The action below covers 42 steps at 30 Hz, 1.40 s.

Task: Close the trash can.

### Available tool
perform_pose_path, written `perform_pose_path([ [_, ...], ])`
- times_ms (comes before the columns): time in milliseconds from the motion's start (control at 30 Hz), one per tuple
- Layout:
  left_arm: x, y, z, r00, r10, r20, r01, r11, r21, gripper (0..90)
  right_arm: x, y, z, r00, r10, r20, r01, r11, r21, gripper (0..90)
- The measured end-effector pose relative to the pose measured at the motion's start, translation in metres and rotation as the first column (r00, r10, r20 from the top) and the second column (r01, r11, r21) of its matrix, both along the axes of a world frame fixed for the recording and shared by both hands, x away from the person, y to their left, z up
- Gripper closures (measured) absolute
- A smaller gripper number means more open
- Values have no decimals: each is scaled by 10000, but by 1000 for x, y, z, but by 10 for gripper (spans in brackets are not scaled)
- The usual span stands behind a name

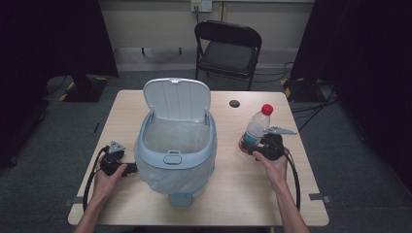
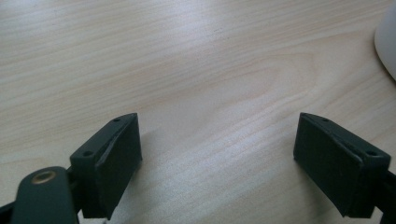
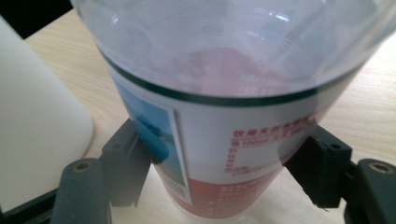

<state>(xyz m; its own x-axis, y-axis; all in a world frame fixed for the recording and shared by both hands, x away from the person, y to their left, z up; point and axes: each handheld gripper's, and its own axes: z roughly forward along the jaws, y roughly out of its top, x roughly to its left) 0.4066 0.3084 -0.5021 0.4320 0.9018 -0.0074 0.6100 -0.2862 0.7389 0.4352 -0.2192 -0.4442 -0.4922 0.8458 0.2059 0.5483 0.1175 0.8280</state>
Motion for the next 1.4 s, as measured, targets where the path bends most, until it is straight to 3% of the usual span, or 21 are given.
perform_pose_path([
  [633,0,1,0,10000,-61,-10,61,10000,46,145,-49,-19,35,9978,468,472,-507,9951,851,284],
  [833,0,1,0,9999,-150,-14,150,9999,70,142,-56,-17,45,9956,597,721,-670,9923,1042,285],
  [1300,0,1,0,9999,-157,-15,157,9998,86,137,-77,-16,88,9831,1202,1380,-1392,9806,1378,286],
  [1400,0,1,0,9999,-156,-14,156,9998,87,137,-79,-18,98,9785,1373,1537,-1620,9734,1618,286],
])
